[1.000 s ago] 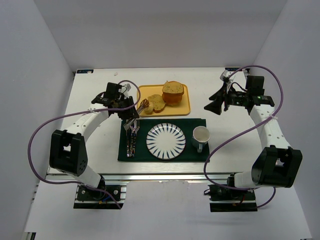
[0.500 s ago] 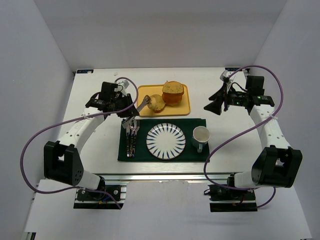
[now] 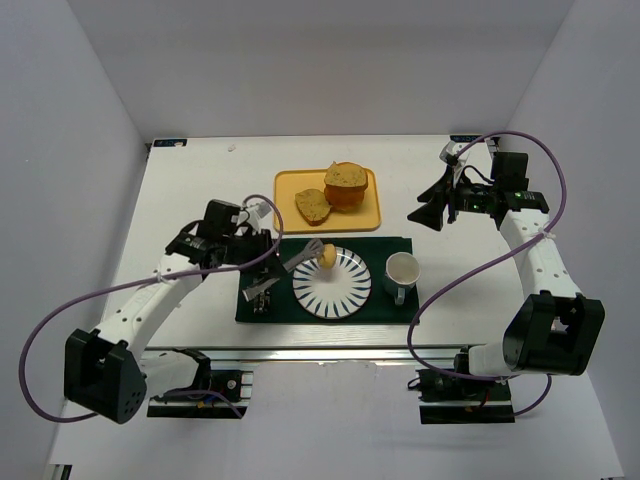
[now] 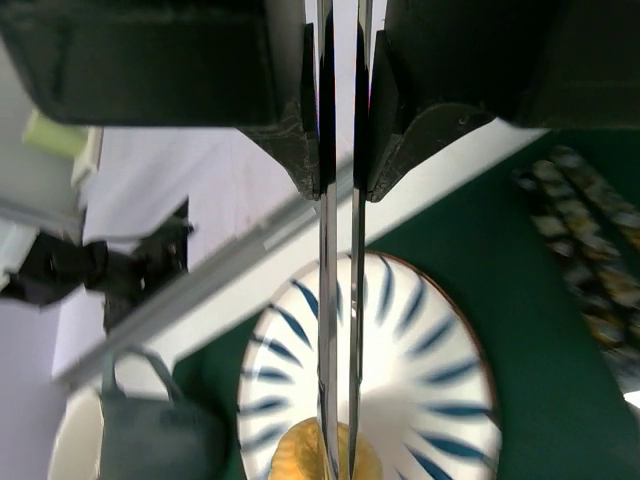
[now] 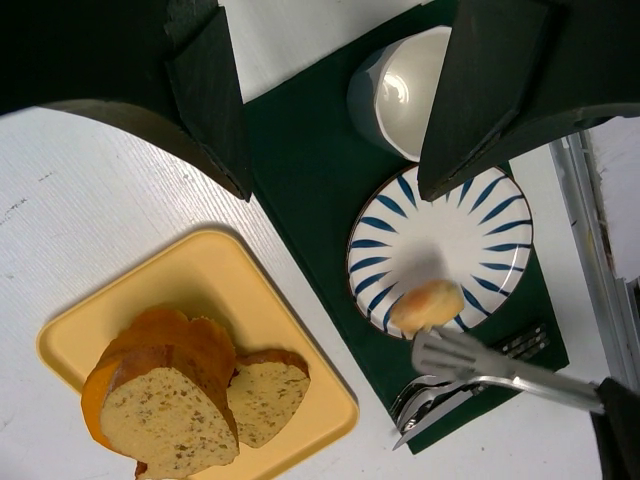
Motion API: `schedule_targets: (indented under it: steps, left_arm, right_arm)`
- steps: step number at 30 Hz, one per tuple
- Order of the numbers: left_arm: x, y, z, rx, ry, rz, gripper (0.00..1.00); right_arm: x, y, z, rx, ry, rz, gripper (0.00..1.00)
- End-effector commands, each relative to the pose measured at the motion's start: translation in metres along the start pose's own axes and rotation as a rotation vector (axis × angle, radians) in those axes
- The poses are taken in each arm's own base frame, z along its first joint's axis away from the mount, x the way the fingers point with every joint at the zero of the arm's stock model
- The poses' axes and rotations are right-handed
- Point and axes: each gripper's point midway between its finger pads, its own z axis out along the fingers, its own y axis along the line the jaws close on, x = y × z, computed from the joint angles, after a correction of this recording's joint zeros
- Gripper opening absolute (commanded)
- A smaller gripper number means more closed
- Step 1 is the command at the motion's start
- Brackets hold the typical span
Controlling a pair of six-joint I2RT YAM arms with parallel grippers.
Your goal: Place the bread
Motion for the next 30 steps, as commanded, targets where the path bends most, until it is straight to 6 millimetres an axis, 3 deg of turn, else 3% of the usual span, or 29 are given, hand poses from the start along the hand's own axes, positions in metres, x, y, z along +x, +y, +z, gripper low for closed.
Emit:
schedule_targets:
  steps: [1,4,5,10,15,20,27,29,30]
  left_arm:
    - [0.020,-0.022,-0.001,0.083,0.033,0.020,0.25]
    - [0.032,-0.016,0.007,0.037,0.062,0.023,0.34]
    - [0.032,-0.015,0.008,0.027,0.059,0.023,0.43]
    - [0.028,-0.014,0.011,0.006,0.043,0.032,0.54]
    - [0.017,-0.020,0.004,-0.005,0.011,0.051,0.55]
    - [-0.006,-0.032,-0.009,-0.020,-0.066,0.081,0.55]
    - [-0.015,-0.037,-0.012,-0.024,-0.084,0.093,0.54]
    - [-0.019,-0.032,-0.014,-0.056,-0.106,0.090,0.48]
    - [-0.026,-0.021,-0.016,-0.127,-0.143,0.074,0.43]
  right_arm:
    - [-0.014,0.005,-0.005,0.000,-0.027,-0.050,0.72]
    - [-0.015,0.004,-0.005,0.000,-0.030,-0.053,0.72]
    - [-0.015,0.004,-0.005,0.000,-0.030,-0.053,0.73]
    - [-0.014,0.005,-0.006,0.000,-0.027,-0.055,0.74]
    - [-0.013,0.005,-0.006,0.003,-0.023,-0.054,0.74]
    - [-0.011,0.006,-0.006,-0.003,-0.022,-0.047,0.74]
    - [-0.011,0.006,-0.005,-0.004,-0.023,-0.050,0.75]
    - [-0.009,0.006,-0.005,-0.006,-0.021,-0.045,0.75]
    - [-0.010,0.006,-0.005,-0.004,-0.021,-0.047,0.74]
